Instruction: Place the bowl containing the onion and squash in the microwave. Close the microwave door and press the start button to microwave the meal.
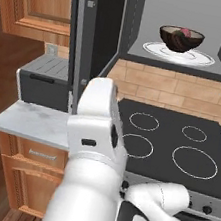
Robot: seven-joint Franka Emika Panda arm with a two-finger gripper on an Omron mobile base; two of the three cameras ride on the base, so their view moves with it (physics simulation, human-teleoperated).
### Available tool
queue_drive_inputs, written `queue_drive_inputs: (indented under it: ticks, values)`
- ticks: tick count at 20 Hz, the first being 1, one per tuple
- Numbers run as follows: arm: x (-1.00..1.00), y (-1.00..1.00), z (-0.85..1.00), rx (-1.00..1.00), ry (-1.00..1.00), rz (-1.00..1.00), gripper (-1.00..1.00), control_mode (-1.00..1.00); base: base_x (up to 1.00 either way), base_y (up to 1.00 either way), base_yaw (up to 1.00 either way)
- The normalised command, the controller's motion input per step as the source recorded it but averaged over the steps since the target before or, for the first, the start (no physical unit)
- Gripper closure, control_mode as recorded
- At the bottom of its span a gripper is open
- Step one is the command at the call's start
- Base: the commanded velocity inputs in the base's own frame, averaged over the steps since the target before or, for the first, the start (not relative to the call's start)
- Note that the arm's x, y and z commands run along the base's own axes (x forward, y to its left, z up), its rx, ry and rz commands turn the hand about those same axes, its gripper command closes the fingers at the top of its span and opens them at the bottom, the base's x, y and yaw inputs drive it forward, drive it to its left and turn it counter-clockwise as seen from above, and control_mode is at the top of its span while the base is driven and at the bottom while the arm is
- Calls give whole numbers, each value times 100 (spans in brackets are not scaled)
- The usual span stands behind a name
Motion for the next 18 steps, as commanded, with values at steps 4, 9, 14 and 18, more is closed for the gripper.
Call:
queue_drive_inputs:
  ticks: [4, 9, 14, 18]
  values:
    - [7, 43, -1, -6, 0, -9, -100, -100, 0, 0, 0]
    - [13, 39, -18, -3, 0, -12, -100, -100, 0, 0, 0]
    - [38, 25, -22, 0, 2, -16, -100, -100, 0, 0, 0]
    - [54, 31, -12, 0, 9, -18, -100, -100, 0, 0, 0]
